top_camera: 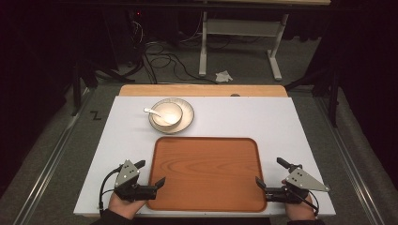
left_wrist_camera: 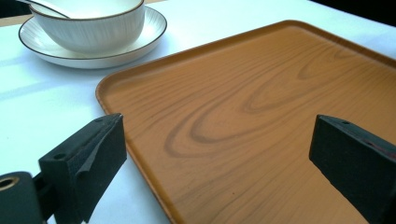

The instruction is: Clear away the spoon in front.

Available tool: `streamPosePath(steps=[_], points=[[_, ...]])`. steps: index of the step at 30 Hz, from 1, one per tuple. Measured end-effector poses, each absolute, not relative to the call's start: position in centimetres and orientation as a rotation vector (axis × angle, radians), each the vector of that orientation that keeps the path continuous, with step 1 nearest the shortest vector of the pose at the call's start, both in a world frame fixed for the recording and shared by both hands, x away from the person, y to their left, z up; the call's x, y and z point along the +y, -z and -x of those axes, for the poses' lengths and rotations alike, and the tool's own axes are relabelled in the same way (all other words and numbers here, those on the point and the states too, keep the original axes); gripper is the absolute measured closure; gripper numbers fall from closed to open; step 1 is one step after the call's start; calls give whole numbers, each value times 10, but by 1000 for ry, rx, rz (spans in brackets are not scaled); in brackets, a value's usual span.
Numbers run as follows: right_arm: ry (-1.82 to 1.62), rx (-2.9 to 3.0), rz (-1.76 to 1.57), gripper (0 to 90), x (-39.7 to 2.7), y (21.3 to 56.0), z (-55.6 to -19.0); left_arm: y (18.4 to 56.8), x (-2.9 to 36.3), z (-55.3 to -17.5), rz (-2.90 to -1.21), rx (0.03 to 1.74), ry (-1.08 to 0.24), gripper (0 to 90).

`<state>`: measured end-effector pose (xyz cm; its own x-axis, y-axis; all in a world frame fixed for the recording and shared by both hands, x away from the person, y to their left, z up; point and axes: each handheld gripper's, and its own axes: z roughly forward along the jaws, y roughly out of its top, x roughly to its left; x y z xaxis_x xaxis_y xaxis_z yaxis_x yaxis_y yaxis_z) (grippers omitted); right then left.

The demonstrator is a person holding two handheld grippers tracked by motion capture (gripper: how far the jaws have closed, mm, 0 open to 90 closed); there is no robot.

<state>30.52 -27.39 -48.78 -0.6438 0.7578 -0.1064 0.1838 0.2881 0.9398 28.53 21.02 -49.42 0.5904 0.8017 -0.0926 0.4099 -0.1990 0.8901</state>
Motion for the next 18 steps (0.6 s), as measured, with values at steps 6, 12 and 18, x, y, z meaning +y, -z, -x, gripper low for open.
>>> streamPosePath(steps=[6, 12, 18], points=[[-1353, 2006, -834, 6, -272, 487, -306, 496, 213, -284, -1812, 999, -487, 43], [-1350, 2006, -829, 6, -270, 488, -306, 494, 216, -283, -1806, 994, -487, 43], [-1341, 1993, -825, 6, -270, 488, -305, 493, 216, -284, -1807, 991, -488, 43]])
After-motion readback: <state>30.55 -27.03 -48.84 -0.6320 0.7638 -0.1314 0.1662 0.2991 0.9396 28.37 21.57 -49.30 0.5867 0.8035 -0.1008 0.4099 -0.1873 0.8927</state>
